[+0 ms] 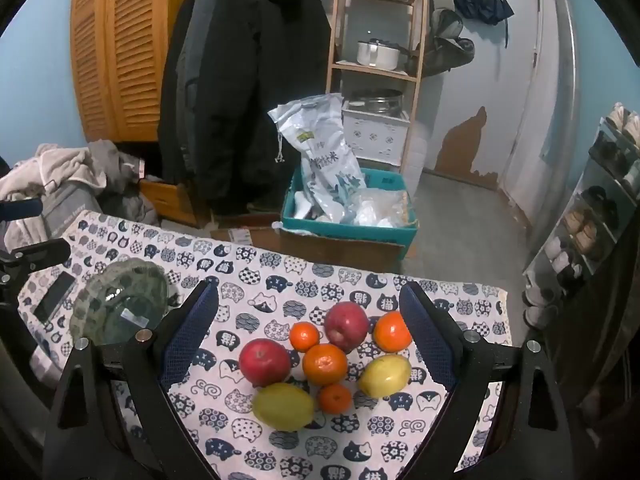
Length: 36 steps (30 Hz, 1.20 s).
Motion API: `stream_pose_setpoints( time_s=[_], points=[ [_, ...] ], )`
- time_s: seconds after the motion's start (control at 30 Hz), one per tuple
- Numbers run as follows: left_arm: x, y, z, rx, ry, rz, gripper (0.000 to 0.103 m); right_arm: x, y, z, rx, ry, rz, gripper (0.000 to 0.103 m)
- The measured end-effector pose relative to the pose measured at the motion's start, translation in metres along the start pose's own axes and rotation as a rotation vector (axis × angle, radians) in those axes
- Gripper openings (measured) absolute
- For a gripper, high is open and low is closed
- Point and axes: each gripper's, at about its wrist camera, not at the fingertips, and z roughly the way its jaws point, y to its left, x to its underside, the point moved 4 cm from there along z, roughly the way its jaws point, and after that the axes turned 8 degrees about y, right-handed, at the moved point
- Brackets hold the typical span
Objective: Organize fruits
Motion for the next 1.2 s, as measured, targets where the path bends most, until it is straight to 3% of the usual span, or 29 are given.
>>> stream_pose_setpoints(
  time_s=[0.5,1.2],
  points=[
    [0.000,-0.003,-0.003,0.062,-0.023,0.016,0.102,-0.003,-0.005,-0.002,-0.009,-0.005,-0.001,0.090],
    [0.004,-0.006,-0.002,0.057,-0.035,0.024,0.102,-0.002,-0.009,-0.003,-0.007,-0.013,0.009,0.090]
  ],
)
